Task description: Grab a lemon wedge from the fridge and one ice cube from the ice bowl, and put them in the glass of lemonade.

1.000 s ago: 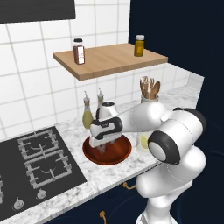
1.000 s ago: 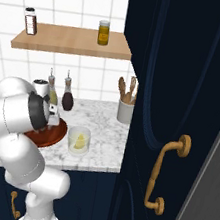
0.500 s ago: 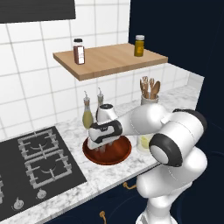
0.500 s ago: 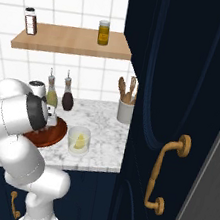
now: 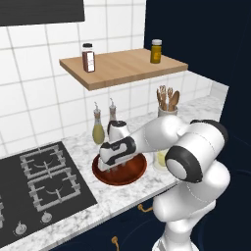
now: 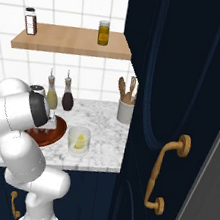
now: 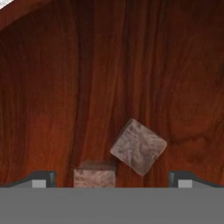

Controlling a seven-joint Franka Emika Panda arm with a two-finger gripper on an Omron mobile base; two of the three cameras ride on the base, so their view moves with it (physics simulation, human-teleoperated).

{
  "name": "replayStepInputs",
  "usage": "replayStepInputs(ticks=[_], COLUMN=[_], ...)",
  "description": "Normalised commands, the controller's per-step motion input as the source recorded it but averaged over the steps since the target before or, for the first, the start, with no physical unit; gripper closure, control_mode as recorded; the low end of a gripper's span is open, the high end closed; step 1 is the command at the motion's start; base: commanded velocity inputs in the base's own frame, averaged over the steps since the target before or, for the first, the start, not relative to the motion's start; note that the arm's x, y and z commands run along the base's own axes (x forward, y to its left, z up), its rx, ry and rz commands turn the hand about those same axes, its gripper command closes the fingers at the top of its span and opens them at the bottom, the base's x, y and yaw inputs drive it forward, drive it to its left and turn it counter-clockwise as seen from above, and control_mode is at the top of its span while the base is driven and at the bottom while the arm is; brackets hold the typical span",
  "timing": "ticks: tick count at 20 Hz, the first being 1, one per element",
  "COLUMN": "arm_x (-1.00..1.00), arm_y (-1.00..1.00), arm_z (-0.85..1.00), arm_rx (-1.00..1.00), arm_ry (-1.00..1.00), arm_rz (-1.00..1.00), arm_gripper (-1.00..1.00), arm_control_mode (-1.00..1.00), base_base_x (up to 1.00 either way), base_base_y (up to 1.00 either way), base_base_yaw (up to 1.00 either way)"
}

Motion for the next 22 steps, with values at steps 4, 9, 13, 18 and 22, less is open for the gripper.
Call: replayStepInputs(ticks=[4, 9, 13, 18, 22], arm_x=[-0.01, -0.05, 0.0, -0.04, -0.16], arm_y=[0.0, 0.0, 0.0, 0.0, 0.0], arm_z=[-0.09, -0.01, -0.06, -0.08, -0.11], arm_rx=[0.0, 0.0, 0.0, 0.0, 0.0], arm_ry=[0.0, 0.0, 0.0, 0.0, 0.0], arm_rz=[0.0, 0.0, 0.0, 0.0, 0.0], arm_gripper=[-1.0, -1.0, -1.0, -1.0, -1.0], arm_control_mode=[-1.0, -1.0, -1.0, -1.0, -1.0], base_base_x=[0.0, 0.0, 0.0, 0.0, 0.0], base_base_y=[0.0, 0.0, 0.0, 0.0, 0.0], base_base_yaw=[0.0, 0.0, 0.0, 0.0, 0.0])
